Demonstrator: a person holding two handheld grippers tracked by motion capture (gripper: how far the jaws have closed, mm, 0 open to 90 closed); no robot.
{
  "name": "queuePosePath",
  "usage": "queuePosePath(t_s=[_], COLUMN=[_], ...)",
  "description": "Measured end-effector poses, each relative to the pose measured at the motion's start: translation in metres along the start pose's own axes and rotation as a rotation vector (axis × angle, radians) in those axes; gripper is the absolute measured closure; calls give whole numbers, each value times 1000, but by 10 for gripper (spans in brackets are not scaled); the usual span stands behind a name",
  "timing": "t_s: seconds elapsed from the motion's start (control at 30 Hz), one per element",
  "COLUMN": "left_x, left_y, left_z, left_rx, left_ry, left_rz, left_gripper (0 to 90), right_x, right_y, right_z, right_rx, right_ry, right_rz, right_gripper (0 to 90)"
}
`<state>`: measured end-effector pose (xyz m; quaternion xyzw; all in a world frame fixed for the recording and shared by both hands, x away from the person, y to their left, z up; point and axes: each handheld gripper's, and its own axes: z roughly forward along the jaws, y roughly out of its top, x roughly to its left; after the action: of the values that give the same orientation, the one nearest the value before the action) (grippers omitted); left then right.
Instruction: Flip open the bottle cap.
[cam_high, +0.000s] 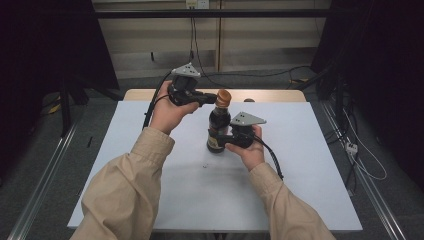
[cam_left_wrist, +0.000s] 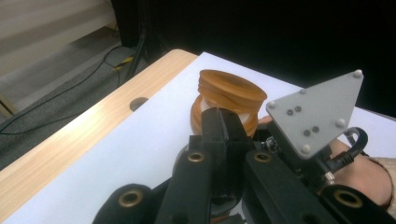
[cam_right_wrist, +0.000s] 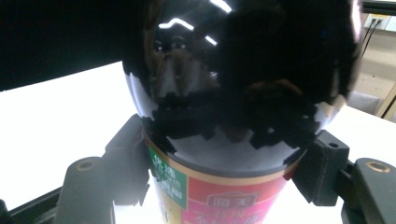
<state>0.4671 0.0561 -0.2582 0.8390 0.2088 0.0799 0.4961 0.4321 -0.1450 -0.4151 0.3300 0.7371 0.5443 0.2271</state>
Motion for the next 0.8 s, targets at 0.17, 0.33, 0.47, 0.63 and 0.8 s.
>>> queuePosePath(t_s=[0.17, 0.33, 0.47, 0.63, 0.8], left_x=[2, 2, 3, 2, 2], left_y=[0, 0, 0, 1, 3], left_z=[-2, -5, -7, -8, -8], left_rx=[-4, 2, 1, 4, -5], left_ry=[5, 9, 10, 14, 10], left_rz=[-1, 1, -2, 6, 8], left_gripper=[900, 900, 900, 900, 900], right_x=[1, 2, 2, 2, 2], right_y=[1, 1, 1, 1, 1], right_z=[1, 3, 4, 4, 5], right_rx=[5, 12, 11, 12, 14], right_ry=[-1, 6, 10, 14, 19], right_rz=[-5, -13, -18, -16, -16], right_gripper=[303, 305, 305, 305, 305])
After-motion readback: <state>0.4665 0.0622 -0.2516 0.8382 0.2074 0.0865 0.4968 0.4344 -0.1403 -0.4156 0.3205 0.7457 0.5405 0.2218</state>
